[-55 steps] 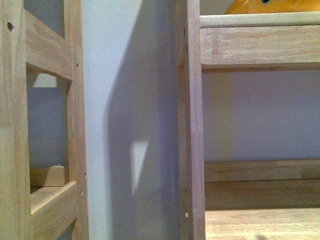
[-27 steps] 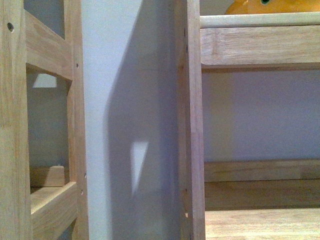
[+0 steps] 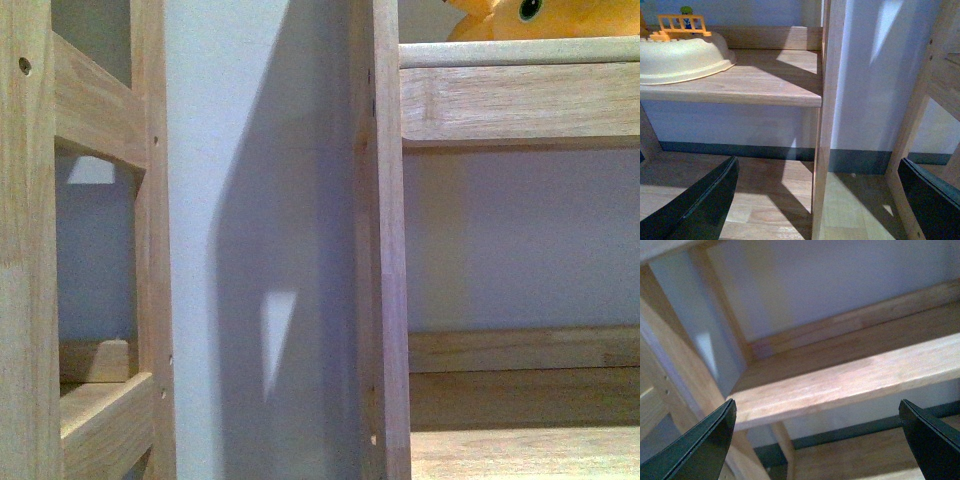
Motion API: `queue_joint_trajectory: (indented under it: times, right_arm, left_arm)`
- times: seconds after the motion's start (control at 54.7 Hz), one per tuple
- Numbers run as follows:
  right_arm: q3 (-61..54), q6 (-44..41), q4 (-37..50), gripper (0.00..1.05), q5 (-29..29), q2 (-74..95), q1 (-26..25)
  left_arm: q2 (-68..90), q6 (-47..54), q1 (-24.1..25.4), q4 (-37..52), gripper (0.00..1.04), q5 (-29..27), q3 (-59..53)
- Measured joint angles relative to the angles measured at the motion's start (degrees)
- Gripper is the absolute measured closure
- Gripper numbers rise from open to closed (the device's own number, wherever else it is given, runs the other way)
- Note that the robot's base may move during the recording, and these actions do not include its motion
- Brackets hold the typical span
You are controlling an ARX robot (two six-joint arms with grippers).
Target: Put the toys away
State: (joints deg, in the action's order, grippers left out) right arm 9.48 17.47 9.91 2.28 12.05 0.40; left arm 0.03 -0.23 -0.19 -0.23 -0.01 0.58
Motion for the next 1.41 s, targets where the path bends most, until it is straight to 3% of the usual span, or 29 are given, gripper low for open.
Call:
queue_joint_trajectory:
  times: [0.256,0.64,0.731,0.823,0.914,1.061,1.207,1.335,1.408]
  right_arm:
    - [-5.46,0.79,3.28,0.07,-5.57,3.26,1.27]
    - [-6.36,0.76,1.88,0.07,-7.65,5.97,0.83]
    - [-8.15,-7.72,6.32,0.22,-2.58,5.25,-0.09]
    - [-8.68,-13.07,5.99,0.37,-2.38,4.02,-0.31]
    - [-8.68,-14.95,5.03,0.49,-2.36,2.73,-0.31]
    - [-8.68,-16.39,2.27,0.79,-2.34,0.04,-0.31]
    - [-8.68,-16.96,0.52,1.01,-2.34,-1.62,-0.31]
    - [-8.68,-17.16,-8.55,1.01,-2.32,-8.96,-0.31]
    - [-8.68,-17.18,-9.51,1.01,-2.29,-11.17,-0.31]
  left_arm:
    - [0.00,0.00,0.00,0.02,0.06,0.00,0.00]
    - [0.00,0.00,0.00,0.02,0.06,0.00,0.00]
    - [0.00,0.00,0.00,0.02,0.06,0.00,0.00]
    - [0.00,0.00,0.00,0.00,0.06,0.00,0.00]
    - [0.00,0.00,-0.02,0.00,0.06,-0.02,0.00]
    - [0.00,0.00,0.00,0.02,0.06,0.00,0.00]
    - [0.00,0.00,0.00,0.02,0.06,0.00,0.00]
    - [0.00,0.00,0.00,0.02,0.06,-0.02,0.00]
    - [0.00,0.00,0.00,0.02,0.06,0.00,0.00]
